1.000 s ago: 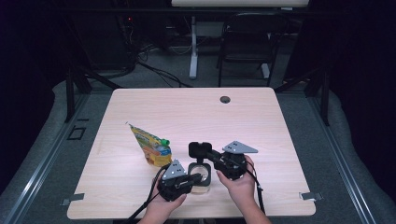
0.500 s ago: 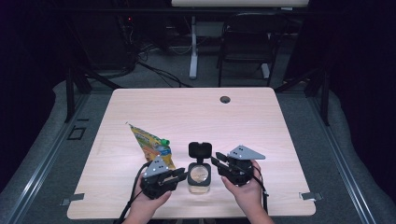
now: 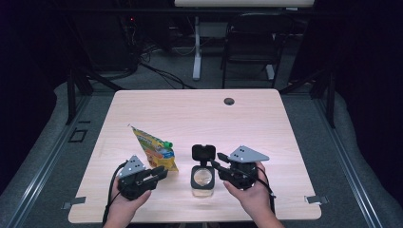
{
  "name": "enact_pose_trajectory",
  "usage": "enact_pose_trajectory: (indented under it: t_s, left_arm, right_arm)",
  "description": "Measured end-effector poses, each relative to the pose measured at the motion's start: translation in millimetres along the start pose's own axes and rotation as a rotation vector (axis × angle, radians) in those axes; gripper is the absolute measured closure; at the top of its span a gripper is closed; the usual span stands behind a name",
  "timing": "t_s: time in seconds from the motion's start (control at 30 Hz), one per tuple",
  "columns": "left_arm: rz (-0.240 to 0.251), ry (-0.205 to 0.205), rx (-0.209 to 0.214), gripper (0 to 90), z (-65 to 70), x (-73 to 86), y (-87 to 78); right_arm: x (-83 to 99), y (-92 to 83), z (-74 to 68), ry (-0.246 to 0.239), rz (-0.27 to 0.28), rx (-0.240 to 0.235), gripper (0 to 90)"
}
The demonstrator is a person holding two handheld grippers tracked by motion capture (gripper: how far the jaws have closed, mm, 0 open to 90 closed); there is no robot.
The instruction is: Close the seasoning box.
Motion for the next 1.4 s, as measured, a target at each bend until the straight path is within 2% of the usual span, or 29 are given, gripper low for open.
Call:
enact_pose_trajectory:
  t_s: [0.23,0.4,0.53,0.57,1.03,1.23,1.4]
  left_arm:
    - [0.041,-0.054,-0.024,72.5,-22.3,6.9,-22.4]
    - [0.055,-0.092,-0.043,71.9,-36.6,11.1,-31.9]
    - [0.049,-0.114,-0.051,71.9,-45.1,14.4,-36.2]
    - [0.045,-0.115,-0.065,71.9,-47.4,15.7,-36.5]
    - [0.050,-0.146,-0.083,69.8,-57.2,20.2,-40.1]
    - [0.054,-0.164,-0.079,69.7,-60.9,21.9,-40.7]
    - [0.050,-0.164,-0.075,69.4,-61.7,22.5,-39.5]
  right_arm:
    - [-17.1,4.5,-8.9,-0.018,-0.015,-0.025,67.3]
    - [-31.7,12.9,-19.2,-0.061,-0.018,-0.050,68.5]
    - [-43.3,21.8,-26.4,-0.084,-0.020,-0.069,68.5]
    - [-47.6,25.6,-28.9,-0.086,-0.017,-0.080,68.5]
    - [-73.9,54.3,-48.9,-0.128,-0.021,-0.139,69.5]
    - [-78.5,65.4,-52.6,-0.121,-0.032,-0.153,69.5]
    - [-81.5,74.4,-54.0,-0.101,-0.029,-0.157,69.8]
Point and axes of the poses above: each handheld gripper's, and its own axes: y roughly forward along the jaws, x roughly out of its underside, z roughly to its right, the point moved 1 cm from there along y, roughly forward along the jaws, and after that the axes turned 11 degrees about -z, right-handed, at the moved point
